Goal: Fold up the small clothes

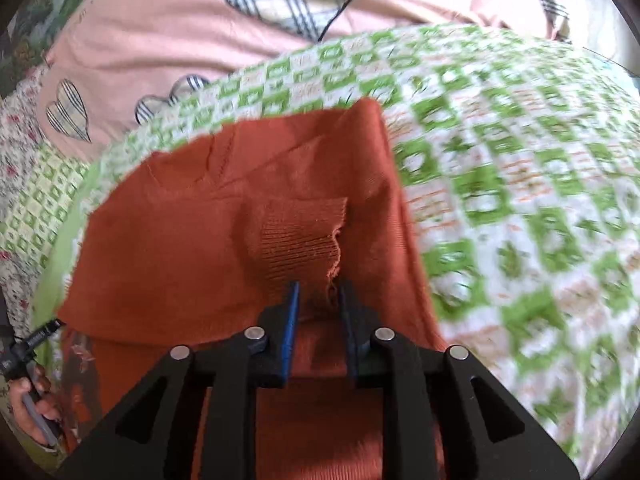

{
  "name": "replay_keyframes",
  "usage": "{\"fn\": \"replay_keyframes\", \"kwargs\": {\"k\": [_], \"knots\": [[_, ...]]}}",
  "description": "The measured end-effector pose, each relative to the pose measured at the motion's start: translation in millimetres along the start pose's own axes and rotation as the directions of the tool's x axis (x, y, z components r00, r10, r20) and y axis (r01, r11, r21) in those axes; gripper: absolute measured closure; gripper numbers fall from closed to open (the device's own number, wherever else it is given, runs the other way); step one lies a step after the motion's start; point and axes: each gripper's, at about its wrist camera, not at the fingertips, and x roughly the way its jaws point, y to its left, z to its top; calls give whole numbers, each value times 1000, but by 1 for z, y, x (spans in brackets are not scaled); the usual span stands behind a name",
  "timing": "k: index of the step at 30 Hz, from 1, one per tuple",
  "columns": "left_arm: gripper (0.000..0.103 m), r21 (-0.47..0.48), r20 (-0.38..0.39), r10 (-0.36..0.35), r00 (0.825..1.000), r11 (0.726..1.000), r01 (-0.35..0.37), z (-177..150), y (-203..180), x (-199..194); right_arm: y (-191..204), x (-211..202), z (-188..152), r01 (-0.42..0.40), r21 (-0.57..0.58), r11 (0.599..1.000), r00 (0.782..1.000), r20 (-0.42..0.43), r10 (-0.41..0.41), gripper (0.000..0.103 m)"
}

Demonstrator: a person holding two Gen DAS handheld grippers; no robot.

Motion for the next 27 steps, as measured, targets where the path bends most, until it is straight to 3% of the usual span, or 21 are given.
{"fn": "replay_keyframes", "kwargs": {"k": [3,5,9,15,20,27], "knots": [[58,8,-14,-29,999,1000,29,-12,3,-14,0,-27,-9,-21,-15,1000,1000,19,21,63],[56,-21,-18,-66,998,998,66,-24,9,-28,-1,-43,-17,-42,-16,999,999,23,43,63],[54,-35,-31,-114,993,993,113,-48,17,-50,-1,-67,-45,-73,-37,997,997,-10,72,52],[46,-5,-62,-137,989,991,137,-91,22,-82,-2,-103,-92,-91,-54,994,995,-51,89,50],[44,-3,-93,-131,987,991,131,-131,28,-104,11,-130,-124,-56,-75,996,997,-59,52,48],[43,26,-162,-126,979,991,132,-185,30,-126,45,-124,-177,-41,-158,987,981,-194,10,46]]}}
